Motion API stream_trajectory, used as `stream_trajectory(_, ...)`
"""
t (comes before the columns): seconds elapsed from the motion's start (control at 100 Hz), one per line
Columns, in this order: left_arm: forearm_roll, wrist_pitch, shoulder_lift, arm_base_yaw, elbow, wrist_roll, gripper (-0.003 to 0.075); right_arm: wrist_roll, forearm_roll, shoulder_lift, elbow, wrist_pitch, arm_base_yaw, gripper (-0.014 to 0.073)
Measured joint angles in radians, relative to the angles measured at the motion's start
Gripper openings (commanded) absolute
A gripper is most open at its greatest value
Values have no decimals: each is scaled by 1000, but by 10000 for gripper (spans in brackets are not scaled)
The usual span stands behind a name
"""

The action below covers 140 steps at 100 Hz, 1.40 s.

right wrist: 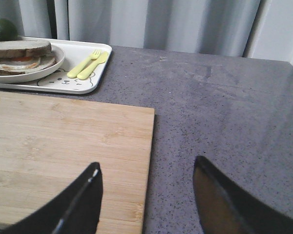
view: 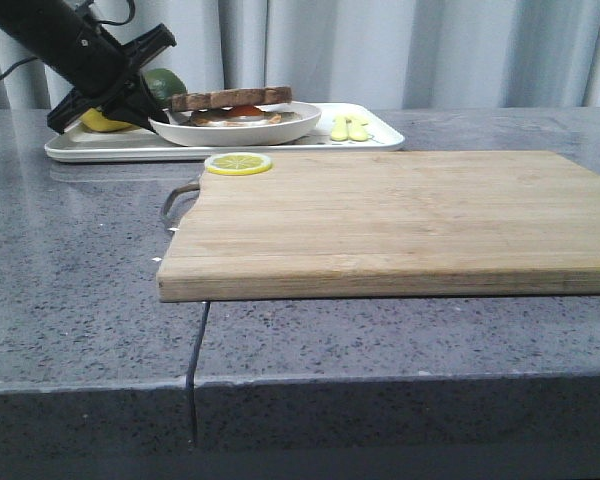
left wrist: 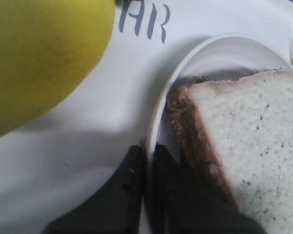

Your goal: Place bread and move sandwich to tray

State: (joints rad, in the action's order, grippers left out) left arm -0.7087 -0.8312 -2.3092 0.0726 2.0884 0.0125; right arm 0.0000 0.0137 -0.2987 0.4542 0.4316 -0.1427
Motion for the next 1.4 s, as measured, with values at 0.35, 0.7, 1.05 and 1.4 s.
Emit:
stream_trajectory(0.35,0,-12,0,0,0,0,26,0,0,0,0,0,0,427)
stream_trajectory(0.7,-2,-38,0,-6,6,0,244,0,0,0,0,0,0,427)
stream_trajectory(1.05,41,-65,12,-18,8,0,248,0,0,0,0,0,0,427)
stream_trajectory(1.4,78,-147,46,-30,70,0,248,0,0,0,0,0,0,427)
